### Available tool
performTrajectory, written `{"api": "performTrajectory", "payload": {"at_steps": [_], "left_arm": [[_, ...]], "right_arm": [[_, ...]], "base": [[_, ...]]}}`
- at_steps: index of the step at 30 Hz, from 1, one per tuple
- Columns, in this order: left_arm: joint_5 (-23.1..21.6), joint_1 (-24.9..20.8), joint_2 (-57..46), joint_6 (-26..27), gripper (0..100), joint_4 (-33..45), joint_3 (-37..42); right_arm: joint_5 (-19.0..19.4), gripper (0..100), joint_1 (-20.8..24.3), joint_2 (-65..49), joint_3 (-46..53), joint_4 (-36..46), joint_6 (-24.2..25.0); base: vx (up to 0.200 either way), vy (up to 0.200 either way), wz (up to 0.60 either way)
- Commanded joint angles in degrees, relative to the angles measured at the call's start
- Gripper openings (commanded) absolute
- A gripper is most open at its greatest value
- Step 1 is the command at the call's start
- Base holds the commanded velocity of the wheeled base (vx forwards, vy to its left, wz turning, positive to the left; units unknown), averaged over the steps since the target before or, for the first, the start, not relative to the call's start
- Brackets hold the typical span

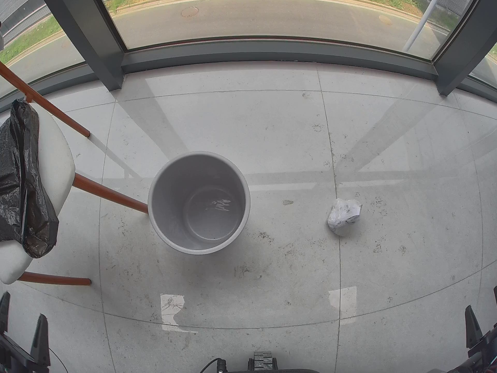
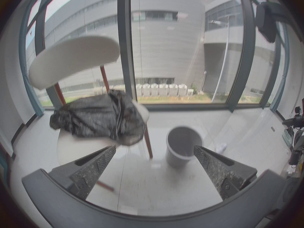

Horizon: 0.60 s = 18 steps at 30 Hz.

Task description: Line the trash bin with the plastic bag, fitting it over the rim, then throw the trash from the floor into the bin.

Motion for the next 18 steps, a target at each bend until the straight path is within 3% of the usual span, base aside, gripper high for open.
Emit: {"api": "performTrajectory", "payload": {"at_steps": [1,5,10,18], "left_arm": [[-1.7,0.0,0.0,4.2,100,-1.6,0.7],[-1.9,0.0,0.7,5.0,100,0.0,-3.6],[-0.7,0.0,19.9,5.2,100,8.5,-21.3],[5.3,0.2,45.3,0.8,100,9.0,-39.4]], "right_arm": [[-0.1,100,0.1,-0.7,1.0,0.0,0.1],[-0.1,100,0.1,-0.7,1.0,0.1,0.0],[0.0,100,0.2,-0.7,1.0,0.0,0.0],[-0.2,100,0.2,-0.7,1.0,0.0,0.2]], "base": [[0.000,0.000,0.00],[0.000,0.000,0.00],[0.000,0.000,0.00],[0.000,0.000,0.00]]}}
